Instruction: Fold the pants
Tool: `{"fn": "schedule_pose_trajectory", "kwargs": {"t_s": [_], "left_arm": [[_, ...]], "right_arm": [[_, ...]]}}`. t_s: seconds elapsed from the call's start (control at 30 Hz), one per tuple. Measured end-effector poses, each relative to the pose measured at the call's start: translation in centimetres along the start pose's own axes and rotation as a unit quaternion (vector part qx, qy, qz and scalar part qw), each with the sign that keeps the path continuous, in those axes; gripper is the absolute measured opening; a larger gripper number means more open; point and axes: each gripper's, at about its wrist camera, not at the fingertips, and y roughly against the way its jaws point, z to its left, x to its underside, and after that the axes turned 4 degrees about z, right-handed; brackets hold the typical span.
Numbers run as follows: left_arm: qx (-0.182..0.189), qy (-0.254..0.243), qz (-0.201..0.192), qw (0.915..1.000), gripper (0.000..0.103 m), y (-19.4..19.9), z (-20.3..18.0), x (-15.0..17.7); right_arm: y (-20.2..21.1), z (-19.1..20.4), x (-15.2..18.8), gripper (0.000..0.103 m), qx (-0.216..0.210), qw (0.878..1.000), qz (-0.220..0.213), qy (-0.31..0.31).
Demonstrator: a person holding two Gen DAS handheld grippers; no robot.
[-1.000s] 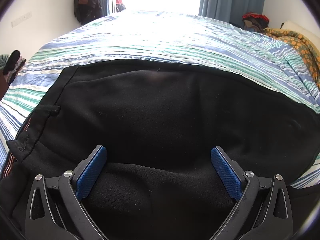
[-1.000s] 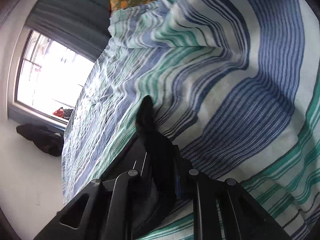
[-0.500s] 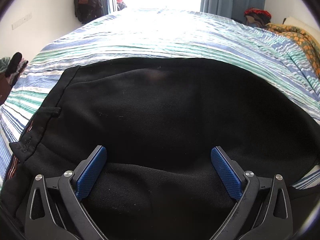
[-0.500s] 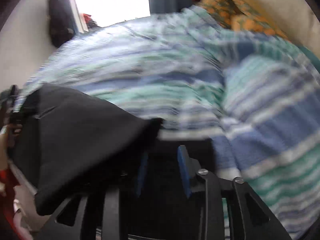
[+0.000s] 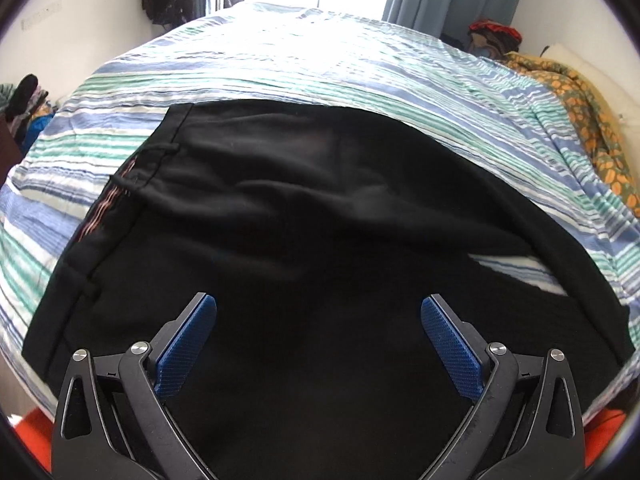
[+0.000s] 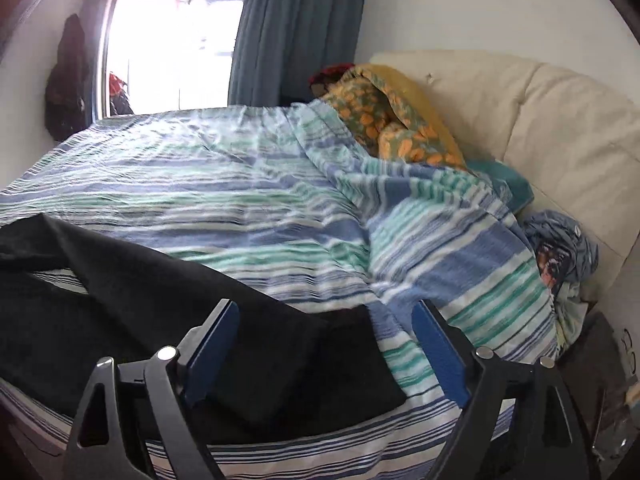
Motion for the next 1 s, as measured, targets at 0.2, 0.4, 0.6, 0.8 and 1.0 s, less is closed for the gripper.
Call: {"fn": "schedule_pose_trajectory", "kwargs": {"t_s": [0.2,0.4,0.6,0.8,1.0], "left_arm": [[-0.014,-0.027,0.026,0.9992,0.102,-0.6,-2.0,5.6],[0.018,-0.054,-0.023,0.9981,0.102,2.2,-3.8,5.6],[0.026,-0.066,0.054,0.996,0.102,-2.7,-4.1,6.3],[0.018,-0.084,0.031,0.9958,0.102,-2.7,-4.5,6.6],[0.009,-0.083,0.026,0.9962,0.102,-2.9,-4.8,6.4]], "right_arm": [[-1.8,13.4,2.3,0.097,-0.165,0.985,0.05,0.022],[-3.8,21.9,6.4,0.097,-0.218,0.966,0.089,0.102],[-7.7,20.5,9.5,0.097,-0.228,0.955,0.179,0.071],[-8.3,11.1,9.3,0.097,-0.195,0.962,0.161,-0.105],[-8.8,2.4,10.5,0.097,-0.234,0.92,0.13,-0.287]]}}
